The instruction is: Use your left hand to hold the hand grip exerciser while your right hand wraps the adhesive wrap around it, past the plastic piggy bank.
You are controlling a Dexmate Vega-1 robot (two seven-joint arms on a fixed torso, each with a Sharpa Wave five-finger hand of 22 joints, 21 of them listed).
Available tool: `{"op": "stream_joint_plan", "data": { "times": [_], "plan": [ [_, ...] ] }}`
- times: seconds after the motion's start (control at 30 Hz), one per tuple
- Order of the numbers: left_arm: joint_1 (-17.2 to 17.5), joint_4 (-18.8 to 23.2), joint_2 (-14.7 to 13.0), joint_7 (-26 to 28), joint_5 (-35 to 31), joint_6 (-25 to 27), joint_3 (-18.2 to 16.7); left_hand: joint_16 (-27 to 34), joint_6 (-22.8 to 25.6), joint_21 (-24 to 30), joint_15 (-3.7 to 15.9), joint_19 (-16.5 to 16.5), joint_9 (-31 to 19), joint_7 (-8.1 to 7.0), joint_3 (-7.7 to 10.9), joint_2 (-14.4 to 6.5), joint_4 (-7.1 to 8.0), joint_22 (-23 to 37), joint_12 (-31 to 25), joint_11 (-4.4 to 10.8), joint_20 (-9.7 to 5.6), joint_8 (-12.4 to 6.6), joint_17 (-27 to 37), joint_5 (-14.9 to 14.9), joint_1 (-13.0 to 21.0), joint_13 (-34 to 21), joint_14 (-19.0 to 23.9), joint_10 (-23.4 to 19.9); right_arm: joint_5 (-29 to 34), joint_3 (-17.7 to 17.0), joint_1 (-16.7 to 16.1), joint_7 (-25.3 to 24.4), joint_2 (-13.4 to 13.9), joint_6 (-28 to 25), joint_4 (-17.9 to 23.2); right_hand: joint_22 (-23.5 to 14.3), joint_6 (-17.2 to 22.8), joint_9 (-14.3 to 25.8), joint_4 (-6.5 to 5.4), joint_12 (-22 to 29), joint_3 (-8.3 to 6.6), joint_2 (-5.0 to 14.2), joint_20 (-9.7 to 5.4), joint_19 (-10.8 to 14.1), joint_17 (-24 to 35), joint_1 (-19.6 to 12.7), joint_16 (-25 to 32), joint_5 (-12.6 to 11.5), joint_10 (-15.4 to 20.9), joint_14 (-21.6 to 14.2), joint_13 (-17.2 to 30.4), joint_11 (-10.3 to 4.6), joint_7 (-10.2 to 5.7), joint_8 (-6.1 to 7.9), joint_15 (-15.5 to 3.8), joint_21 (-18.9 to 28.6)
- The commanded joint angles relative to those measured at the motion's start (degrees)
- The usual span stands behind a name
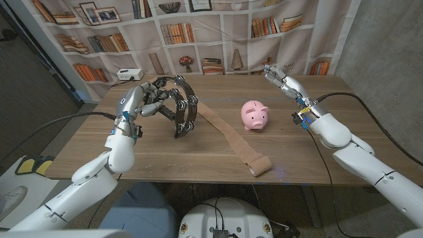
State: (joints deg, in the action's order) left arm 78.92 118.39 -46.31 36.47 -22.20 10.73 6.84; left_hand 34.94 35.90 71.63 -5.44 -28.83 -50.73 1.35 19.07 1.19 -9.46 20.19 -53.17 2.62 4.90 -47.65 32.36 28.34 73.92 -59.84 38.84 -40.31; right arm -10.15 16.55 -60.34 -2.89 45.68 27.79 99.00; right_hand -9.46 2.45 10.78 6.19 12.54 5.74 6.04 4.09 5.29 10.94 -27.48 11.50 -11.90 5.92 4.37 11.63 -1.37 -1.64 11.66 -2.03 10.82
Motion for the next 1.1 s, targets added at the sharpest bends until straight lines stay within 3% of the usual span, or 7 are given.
{"op": "stream_joint_plan", "data": {
  "times": [0.03, 0.53, 0.57, 0.7, 0.8, 0.87, 1.1],
  "plan": [
    [1.0, -0.8, 1.1, 1.9, 0.0, -1.8, -1.5, 14.8, 0.1, 0.8, 13.11, -2.5, -0.3, 0.78, -0.39, -5.3, 0.09, -0.3, 0.3, -0.93, -2.85, 0.32, 18.1, 8.5, 6.3, -0.2, 15.6, 0.3, 3.5, -1.2, -2.2, 0.6, 2.8, 0.2, 3.1, -0.3, 0.7, 0.2, 0.46, 0.3, -0.22, 0.1, 0.15, 0.6, 0.0, -0.7, 0.3, 0.3, 0.8, -0.6, 0.1, -0.32, -0.32, 0.26, -1.74, 0.2],
    [0.8, -1.8, 2.4, 2.0, 0.6, -2.5, -2.1, 14.6, 0.0, 2.6, 11.86, -1.1, -0.4, 1.8, -0.99, -5.7, 0.04, -1.4, 0.7, -2.05, -1.54, 1.05, 17.6, 8.4, 7.1, -0.6, 14.8, 1.0, 9.5, -4.0, -6.0, 1.8, 7.6, 0.8, 7.8, -0.3, 1.1, 0.2, 0.96, 0.3, -0.66, 0.14, 0.79, 2.2, -0.1, -1.6, 0.6, 0.3, 1.2, -1.7, 0.2, -0.86, -0.57, 0.29, -1.68, 0.6],
    [0.7, -1.9, 2.4, 2.1, 0.5, -2.5, -2.1, 14.8, 0.2, 2.7, 11.91, -1.0, -0.3, 1.88, -1.0, -5.8, 0.01, -1.5, 0.8, -2.69, -1.45, 1.15, 17.8, 8.4, 7.2, -0.5, 14.8, 0.8, 10.0, -4.2, -6.2, 2.1, 8.0, 0.7, 8.1, -0.3, 1.1, 0.2, 0.98, 0.3, -0.68, 0.14, 0.86, 2.3, -0.1, -1.7, 0.6, 0.3, 1.2, -1.7, 0.2, -0.87, -0.6, 0.29, -1.68, 0.7],
    [0.7, -2.0, 2.6, 2.1, 0.6, -2.5, -2.0, 14.8, 0.1, 3.3, 11.76, -0.6, -0.7, 2.17, -1.16, -5.9, 0.07, -2.1, 0.9, -2.53, -1.33, 1.21, 17.5, 8.5, 7.4, -0.7, 14.6, 0.8, 10.3, -4.4, -6.9, 2.8, 8.5, 0.7, 8.9, -0.3, 1.2, 0.2, 1.07, 0.2, -0.76, 0.13, 0.9, 2.4, -0.1, -1.9, 0.6, 0.4, 1.1, -1.8, 0.2, -0.99, -0.72, 0.3, -1.76, 0.6],
    [0.8, -2.2, 3.1, 2.6, 0.6, -2.7, -1.9, 14.8, 0.0, 3.6, 11.8, -0.7, -0.9, 2.16, -1.25, -5.9, 0.11, -2.4, 1.0, -2.51, -1.26, 1.26, 17.5, 8.5, 7.5, -0.7, 14.4, 0.9, 11.2, -5.1, -8.3, 2.2, 8.7, -0.6, 10.2, -0.3, 1.8, 0.2, 1.48, 0.1, -1.14, 0.0, 4.6, 3.9, -0.1, -2.7, 0.9, 0.5, 1.6, -3.1, 0.3, -1.89, -1.25, 0.37, -1.21, 0.8],
    [0.8, -2.3, 3.3, 2.9, 0.6, -2.8, -1.9, 14.8, 0.0, 3.7, 11.8, -0.6, -0.9, 2.14, -1.33, -5.9, 0.14, -2.7, 1.1, -2.21, -1.25, 1.39, 17.4, 8.5, 7.5, -0.8, 14.4, 1.2, 11.4, -5.1, -8.7, 2.3, 8.8, -0.5, 10.5, -0.3, 2.0, 0.2, 1.58, 0.1, -1.25, -0.02, 5.59, 4.1, -0.1, -2.9, 0.9, 0.5, 1.8, -3.4, 0.3, -2.2, -1.39, 0.4, -1.07, 0.8],
    [0.6, -2.5, 3.8, 3.4, 0.7, -2.9, -1.7, 14.9, 0.1, 4.5, 11.79, -0.2, -1.0, 2.29, -1.45, -6.1, 0.19, -3.5, 1.2, -2.38, -1.19, 1.81, 17.4, 8.7, 7.7, -1.2, 14.1, 1.2, 14.0, -6.5, -11.3, 1.8, 9.8, 0.5, 12.1, -0.3, 2.7, 0.3, 1.87, 0.3, -1.59, 0.01, 4.94, 4.5, -0.1, -3.7, 1.1, 0.5, 2.5, -4.0, 0.4, -2.52, -1.88, 0.62, -1.76, 0.7]
  ]
}}
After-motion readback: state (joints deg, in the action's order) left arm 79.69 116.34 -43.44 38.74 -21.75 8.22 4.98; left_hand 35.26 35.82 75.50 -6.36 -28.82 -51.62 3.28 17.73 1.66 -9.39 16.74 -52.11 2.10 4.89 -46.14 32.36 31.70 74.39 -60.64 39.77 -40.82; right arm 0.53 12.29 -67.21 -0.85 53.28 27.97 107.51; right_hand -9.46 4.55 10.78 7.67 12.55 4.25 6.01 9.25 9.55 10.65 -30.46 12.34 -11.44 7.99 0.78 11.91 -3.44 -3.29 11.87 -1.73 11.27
